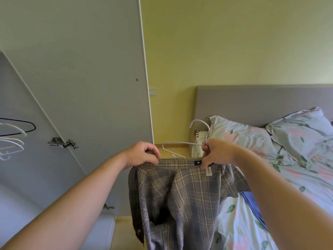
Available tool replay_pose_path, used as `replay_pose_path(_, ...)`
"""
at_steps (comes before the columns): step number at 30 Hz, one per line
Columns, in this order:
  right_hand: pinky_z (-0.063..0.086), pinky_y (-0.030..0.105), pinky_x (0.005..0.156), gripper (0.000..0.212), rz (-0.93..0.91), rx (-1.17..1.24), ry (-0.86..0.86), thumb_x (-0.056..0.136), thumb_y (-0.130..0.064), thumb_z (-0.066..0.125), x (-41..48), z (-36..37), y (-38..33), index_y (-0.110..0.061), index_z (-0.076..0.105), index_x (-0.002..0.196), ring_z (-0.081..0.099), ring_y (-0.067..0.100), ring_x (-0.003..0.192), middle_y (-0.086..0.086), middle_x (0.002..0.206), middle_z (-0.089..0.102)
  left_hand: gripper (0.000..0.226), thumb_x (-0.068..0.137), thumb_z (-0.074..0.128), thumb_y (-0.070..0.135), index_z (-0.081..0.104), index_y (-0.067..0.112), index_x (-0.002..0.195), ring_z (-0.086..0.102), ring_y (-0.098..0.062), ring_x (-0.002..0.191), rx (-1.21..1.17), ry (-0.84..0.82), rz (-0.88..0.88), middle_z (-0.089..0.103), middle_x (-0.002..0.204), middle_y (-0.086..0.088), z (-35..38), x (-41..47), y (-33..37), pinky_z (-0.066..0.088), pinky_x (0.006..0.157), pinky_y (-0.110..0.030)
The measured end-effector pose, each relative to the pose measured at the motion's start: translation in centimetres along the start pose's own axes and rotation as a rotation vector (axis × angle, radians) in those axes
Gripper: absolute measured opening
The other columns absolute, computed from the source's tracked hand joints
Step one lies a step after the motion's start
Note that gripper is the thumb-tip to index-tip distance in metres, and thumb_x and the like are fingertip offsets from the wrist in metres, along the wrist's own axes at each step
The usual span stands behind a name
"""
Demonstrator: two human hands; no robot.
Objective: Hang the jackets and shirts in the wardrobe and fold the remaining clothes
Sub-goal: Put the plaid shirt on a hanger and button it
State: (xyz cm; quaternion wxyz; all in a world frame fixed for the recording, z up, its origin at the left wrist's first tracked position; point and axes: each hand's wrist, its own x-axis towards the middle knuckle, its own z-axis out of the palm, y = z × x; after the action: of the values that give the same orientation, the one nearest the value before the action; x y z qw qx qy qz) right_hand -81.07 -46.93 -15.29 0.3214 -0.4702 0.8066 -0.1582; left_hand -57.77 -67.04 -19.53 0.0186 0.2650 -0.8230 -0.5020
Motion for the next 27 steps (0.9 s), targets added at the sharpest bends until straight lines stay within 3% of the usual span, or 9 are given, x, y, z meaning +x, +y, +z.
replay_pose_path(4, 0.040, 0.035, 0.069, 0.053, -0.027, 0.092, 0.028, 0.067, -0.011, 0.084, 0.1, -0.3, 0.4, -0.021, 0.032, 0.065, 0.055, 0.023, 0.075, 0.005, 0.078, 0.059, 0.031, 0.068, 0.094, 0.034, 0.071, 0.027, 0.088, 0.061, -0.013, 0.107, 0.455, 0.008, 0.046, 0.062, 0.116, 0.005, -0.4, -0.1, 0.3, 0.048, 0.099, -0.031)
replay_pose_path(6, 0.044, 0.036, 0.075, 0.039, -0.020, 0.088, 0.055, 0.070, -0.012, 0.084, 0.1, -0.2, 0.7, -0.007, 0.045, 0.066, 0.060, 0.028, 0.084, 0.009, 0.082, 0.061, 0.024, 0.073, 0.090, 0.038, 0.069, 0.028, 0.078, 0.061, -0.011, 0.103, 0.557, 0.100, 0.079, 0.061, 0.116, 0.011, -0.7, -0.2, 0.6, 0.048, 0.093, -0.030)
replay_pose_path(9, 0.043, 0.020, 0.085, 0.043, -0.018, 0.125, 0.141, 0.078, -0.015, 0.082, 0.3, 0.5, 1.3, 0.013, 0.058, 0.100, 0.060, 0.041, 0.113, 0.024, 0.120, 0.064, 0.031, 0.078, 0.085, 0.044, 0.060, 0.032, 0.066, 0.058, -0.009, 0.095, 0.644, 0.241, 0.144, 0.061, 0.113, 0.017, -0.9, -0.4, 0.6, 0.046, 0.086, -0.030)
replay_pose_path(11, 0.043, 0.016, 0.078, 0.036, -0.039, 0.168, 0.220, 0.081, -0.017, 0.081, 0.7, 1.0, 1.7, 0.008, 0.058, 0.092, 0.058, 0.038, 0.114, 0.019, 0.110, 0.069, 0.033, 0.081, 0.081, 0.049, 0.058, 0.031, 0.066, 0.057, -0.011, 0.093, 0.681, 0.347, 0.171, 0.067, 0.102, 0.015, -0.9, -0.4, 0.4, 0.046, 0.083, -0.032)
replay_pose_path(14, 0.045, 0.028, 0.071, 0.030, -0.091, 0.190, 0.319, 0.084, -0.019, 0.078, 1.2, 1.0, 1.6, -0.014, 0.049, 0.075, 0.058, 0.029, 0.079, 0.001, 0.079, 0.054, 0.035, 0.082, 0.079, 0.052, 0.057, 0.028, 0.070, 0.059, -0.013, 0.067, 0.606, 0.368, 0.060, 0.065, 0.070, 0.007, -1.1, -0.7, -0.4, 0.043, 0.062, -0.032)
replay_pose_path(18, 0.053, 0.040, 0.078, 0.033, -0.109, 0.117, 0.432, 0.082, -0.022, 0.078, 1.4, 0.8, 1.7, -0.013, 0.047, 0.073, 0.053, 0.016, 0.071, 0.000, 0.078, 0.056, 0.022, 0.083, 0.081, 0.017, 0.063, 0.030, 0.080, 0.065, -0.020, 0.080, 0.528, 0.289, 0.025, 0.069, 0.081, 0.007, -1.3, -1.0, -1.7, 0.048, 0.072, -0.031)
replay_pose_path(21, 0.052, 0.025, 0.063, 0.033, -0.091, 0.106, 0.401, 0.083, -0.022, 0.078, 1.3, 0.7, 2.4, 0.001, 0.054, 0.081, 0.054, 0.013, 0.066, 0.000, 0.078, 0.057, 0.012, 0.092, 0.072, 0.010, 0.073, 0.018, 0.084, 0.067, -0.021, 0.080, 0.229, 0.358, -0.031, 0.074, 0.081, 0.001, -1.2, -1.0, -1.9, 0.050, 0.074, -0.032)
replay_pose_path(24, 0.039, 0.010, 0.046, 0.040, -0.087, 0.191, 0.303, 0.081, -0.016, 0.079, 0.9, 0.7, 3.3, -0.016, 0.040, 0.071, 0.049, 0.003, 0.054, 0.014, 0.087, 0.064, 0.015, 0.097, 0.064, 0.006, 0.073, 0.015, 0.089, 0.064, -0.017, 0.080, -0.169, 0.384, -0.044, 0.072, 0.081, 0.002, -0.7, -1.3, -1.2, 0.046, 0.073, -0.028)
replay_pose_path(27, 0.038, 0.012, 0.044, 0.039, -0.067, 0.176, 0.209, 0.079, -0.014, 0.080, 0.3, 0.9, 3.7, -0.019, 0.043, 0.070, 0.046, 0.003, 0.050, 0.005, 0.081, 0.061, 0.015, 0.100, 0.060, 0.010, 0.069, 0.016, 0.090, 0.062, -0.018, 0.079, -0.156, 0.339, 0.001, 0.069, 0.081, -0.003, -0.4, -1.6, -0.3, 0.045, 0.074, -0.032)
